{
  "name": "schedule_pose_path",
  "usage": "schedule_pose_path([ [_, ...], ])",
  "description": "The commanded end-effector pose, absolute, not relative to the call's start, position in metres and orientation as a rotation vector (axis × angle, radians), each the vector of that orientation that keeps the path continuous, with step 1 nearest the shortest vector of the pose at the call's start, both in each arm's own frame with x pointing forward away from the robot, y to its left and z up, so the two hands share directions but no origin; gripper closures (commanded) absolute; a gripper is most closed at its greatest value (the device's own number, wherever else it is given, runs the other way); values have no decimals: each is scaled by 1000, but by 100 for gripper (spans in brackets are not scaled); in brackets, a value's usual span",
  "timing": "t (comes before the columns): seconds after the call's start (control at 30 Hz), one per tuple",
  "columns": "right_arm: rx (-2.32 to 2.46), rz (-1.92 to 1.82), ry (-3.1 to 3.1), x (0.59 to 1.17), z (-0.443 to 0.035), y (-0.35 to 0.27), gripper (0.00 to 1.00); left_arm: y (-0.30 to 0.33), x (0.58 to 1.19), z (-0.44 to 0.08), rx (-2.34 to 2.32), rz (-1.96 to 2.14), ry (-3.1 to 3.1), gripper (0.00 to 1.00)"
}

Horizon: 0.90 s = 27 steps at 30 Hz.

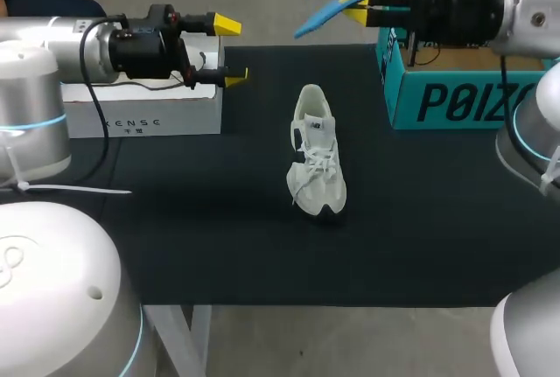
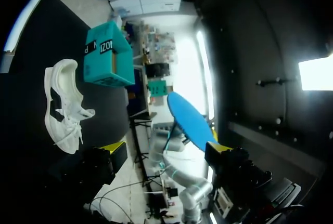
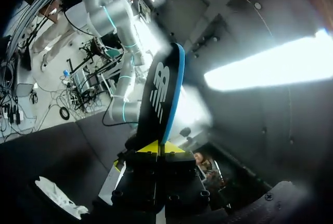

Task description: Take the shoe out of the shoebox, open the shoe tongue, remove and reinsert the insole, then place the shoe into the shoebox

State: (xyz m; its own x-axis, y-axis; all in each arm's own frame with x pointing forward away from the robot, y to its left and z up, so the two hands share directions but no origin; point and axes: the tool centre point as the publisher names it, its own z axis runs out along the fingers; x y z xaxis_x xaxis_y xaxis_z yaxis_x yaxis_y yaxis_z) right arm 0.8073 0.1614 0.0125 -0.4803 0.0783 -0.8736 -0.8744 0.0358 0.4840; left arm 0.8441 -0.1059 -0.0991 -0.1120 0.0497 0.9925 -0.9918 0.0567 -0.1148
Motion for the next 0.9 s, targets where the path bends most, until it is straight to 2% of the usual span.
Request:
schedule_pose_path([
  [0.03, -857, 1564, 1481, 810, 9, 167, 100, -106, 844, -99, 1078, 1268, -1286, 0],
  [0.47, -649, 1238, 1108, 800, -14, 180, 100, -106, 844, -99, 1078, 1268, -1286, 0],
  [0.9, -649, 1238, 1108, 800, -14, 180, 100, -106, 844, -99, 1078, 1268, -1286, 0],
])
